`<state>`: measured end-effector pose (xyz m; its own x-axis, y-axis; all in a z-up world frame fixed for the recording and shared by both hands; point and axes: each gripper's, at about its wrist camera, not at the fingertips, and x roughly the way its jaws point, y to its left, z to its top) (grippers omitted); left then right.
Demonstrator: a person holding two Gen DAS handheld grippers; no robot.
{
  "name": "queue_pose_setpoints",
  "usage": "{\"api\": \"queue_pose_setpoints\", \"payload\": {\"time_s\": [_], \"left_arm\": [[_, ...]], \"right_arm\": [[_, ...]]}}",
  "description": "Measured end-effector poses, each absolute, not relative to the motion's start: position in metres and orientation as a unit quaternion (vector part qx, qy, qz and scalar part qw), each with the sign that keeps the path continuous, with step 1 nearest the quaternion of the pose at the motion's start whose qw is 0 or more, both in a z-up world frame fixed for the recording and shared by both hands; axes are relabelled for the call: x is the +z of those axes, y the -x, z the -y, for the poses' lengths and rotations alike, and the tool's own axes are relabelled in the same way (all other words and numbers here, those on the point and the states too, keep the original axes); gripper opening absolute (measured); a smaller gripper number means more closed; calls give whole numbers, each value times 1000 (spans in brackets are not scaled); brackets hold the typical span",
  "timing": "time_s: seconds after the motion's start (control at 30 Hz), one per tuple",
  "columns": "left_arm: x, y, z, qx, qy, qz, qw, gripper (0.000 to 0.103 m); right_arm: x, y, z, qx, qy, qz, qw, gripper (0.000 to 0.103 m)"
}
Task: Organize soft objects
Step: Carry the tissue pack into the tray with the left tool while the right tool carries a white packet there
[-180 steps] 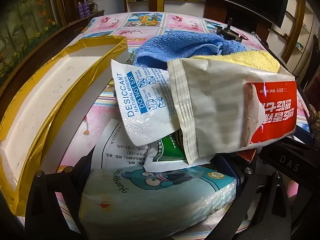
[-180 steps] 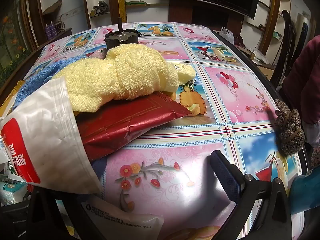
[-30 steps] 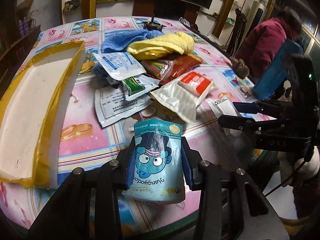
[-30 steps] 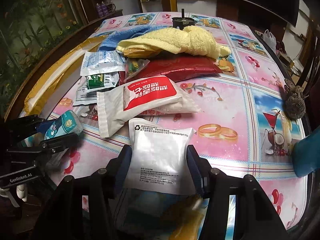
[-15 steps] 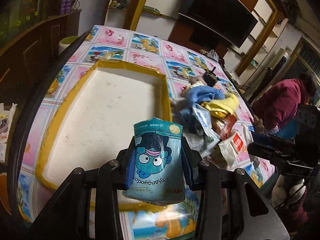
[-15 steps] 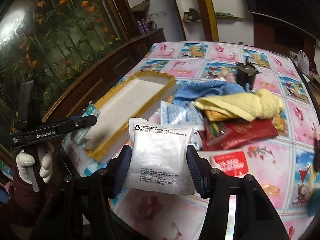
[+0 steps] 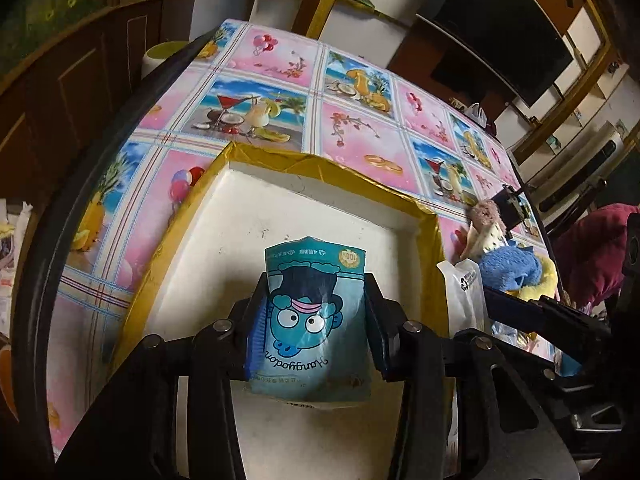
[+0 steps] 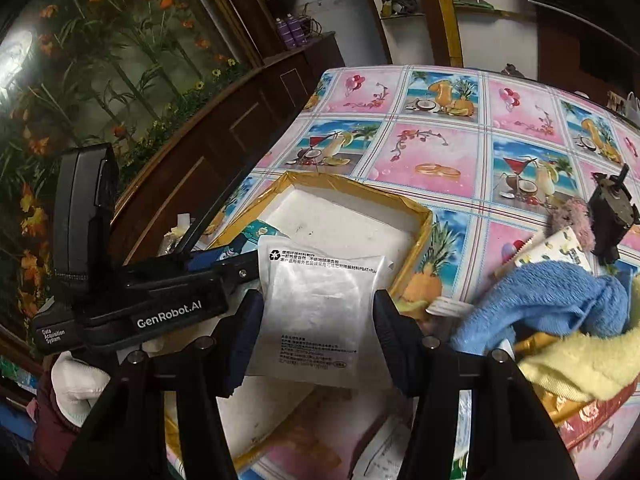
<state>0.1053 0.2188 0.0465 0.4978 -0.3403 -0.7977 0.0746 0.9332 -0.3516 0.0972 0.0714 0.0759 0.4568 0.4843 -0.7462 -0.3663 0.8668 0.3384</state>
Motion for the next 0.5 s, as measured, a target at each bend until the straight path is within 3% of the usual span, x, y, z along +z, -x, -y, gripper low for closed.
{"api": "queue_pose_setpoints", "payload": {"time_s": [0.13,0.2,0.5], "left_arm": [[31,-113,-237,-124,188,-500,836,48],[28,-112,-245,-130,206,-501,830,50],[40,-99,-264,-143,270,-481,822,61]], "right_arm": [[64,-114,-82,252,-65,-471,843,59],[59,-117,-83,252,-76,-475,840,66],[65,-108,-63,259,-106,-459,844,68]]}}
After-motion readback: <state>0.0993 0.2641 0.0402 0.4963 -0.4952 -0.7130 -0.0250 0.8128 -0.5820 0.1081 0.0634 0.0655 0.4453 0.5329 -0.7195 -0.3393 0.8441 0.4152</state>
